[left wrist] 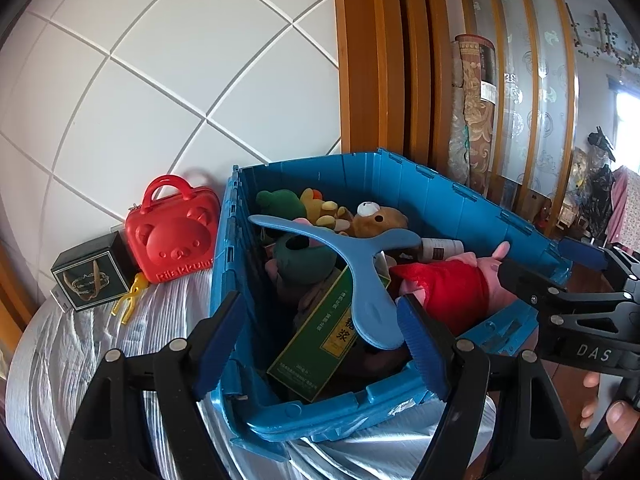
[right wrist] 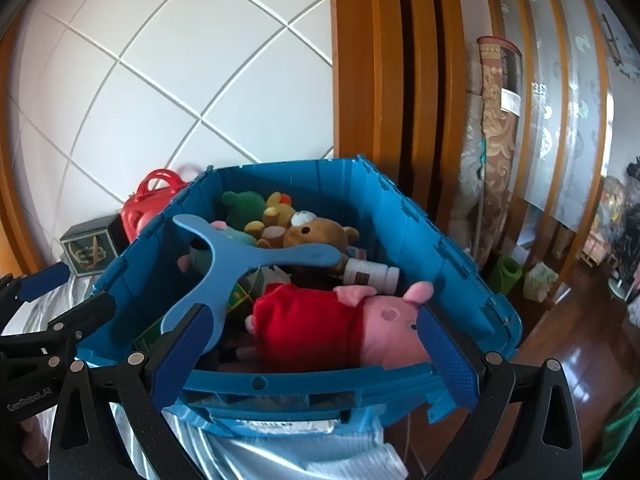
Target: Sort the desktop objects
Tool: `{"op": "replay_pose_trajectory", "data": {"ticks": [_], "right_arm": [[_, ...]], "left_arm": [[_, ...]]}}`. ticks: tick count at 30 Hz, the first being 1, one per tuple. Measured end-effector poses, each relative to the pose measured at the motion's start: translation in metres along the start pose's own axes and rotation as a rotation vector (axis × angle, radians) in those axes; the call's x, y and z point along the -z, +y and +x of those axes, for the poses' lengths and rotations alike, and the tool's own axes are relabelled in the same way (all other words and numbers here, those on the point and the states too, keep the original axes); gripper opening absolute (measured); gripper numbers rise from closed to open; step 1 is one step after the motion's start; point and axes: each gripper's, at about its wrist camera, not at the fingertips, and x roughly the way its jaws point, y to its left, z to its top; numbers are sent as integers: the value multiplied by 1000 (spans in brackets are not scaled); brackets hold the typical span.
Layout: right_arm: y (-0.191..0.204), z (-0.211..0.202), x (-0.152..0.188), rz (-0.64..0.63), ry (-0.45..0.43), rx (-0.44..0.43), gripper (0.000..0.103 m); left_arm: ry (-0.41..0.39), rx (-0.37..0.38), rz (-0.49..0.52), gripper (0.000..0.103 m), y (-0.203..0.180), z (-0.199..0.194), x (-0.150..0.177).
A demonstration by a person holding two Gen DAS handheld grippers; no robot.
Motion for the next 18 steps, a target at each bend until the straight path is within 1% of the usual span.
{"op": "replay_pose_trajectory", "data": {"ticks": [18], "right_arm": [[-3, 6, 1, 7, 6, 5, 103]], "left_arm": [[14, 7, 4, 78, -2, 5, 1]]}}
